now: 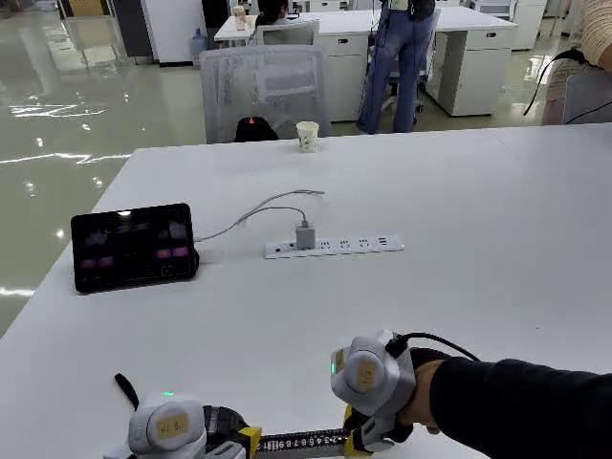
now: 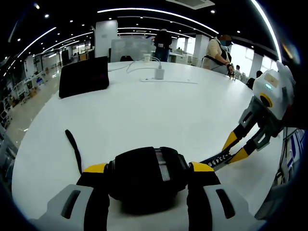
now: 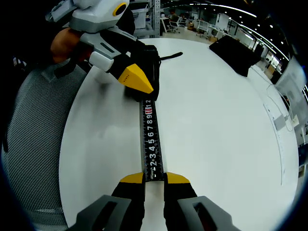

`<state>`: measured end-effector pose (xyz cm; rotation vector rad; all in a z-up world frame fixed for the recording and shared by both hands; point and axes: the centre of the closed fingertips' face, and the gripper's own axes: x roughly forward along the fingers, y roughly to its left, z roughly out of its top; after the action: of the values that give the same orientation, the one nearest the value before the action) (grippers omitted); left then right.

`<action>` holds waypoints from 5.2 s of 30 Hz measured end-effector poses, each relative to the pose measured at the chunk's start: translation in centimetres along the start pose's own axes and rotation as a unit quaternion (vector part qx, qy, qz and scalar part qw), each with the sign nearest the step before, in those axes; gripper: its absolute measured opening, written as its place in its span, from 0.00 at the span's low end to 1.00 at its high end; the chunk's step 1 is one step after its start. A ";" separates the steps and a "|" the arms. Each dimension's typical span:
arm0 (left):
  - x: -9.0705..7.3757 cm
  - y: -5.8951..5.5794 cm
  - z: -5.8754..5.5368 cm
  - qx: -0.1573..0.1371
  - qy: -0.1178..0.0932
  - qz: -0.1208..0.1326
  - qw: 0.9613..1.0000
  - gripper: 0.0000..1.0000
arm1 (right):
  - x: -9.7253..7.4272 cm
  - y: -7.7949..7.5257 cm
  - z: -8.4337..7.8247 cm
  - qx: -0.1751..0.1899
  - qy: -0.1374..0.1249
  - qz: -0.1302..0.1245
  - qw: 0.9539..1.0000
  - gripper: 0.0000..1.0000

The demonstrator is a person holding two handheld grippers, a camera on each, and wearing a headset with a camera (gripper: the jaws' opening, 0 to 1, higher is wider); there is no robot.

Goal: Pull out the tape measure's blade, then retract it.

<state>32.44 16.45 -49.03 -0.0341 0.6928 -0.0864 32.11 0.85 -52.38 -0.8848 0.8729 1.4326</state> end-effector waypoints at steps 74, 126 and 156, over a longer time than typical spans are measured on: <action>0.0 0.0 0.0 -0.010 0.004 -0.010 1.000 0.60 | 2.0 0.3 4.3 0.017 -0.056 0.013 0.998 0.11; -0.1 0.0 0.0 -0.014 0.002 -0.014 1.000 0.61 | 3.3 0.7 7.3 0.017 -0.095 0.013 0.995 0.12; -0.1 0.1 0.0 -0.016 0.001 -0.019 1.000 0.61 | 4.3 0.9 9.2 0.008 -0.119 0.010 0.993 0.12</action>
<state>32.36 16.60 -49.00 -0.0783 0.6957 -0.1119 30.83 10.97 -52.25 -0.6777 0.7154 1.5113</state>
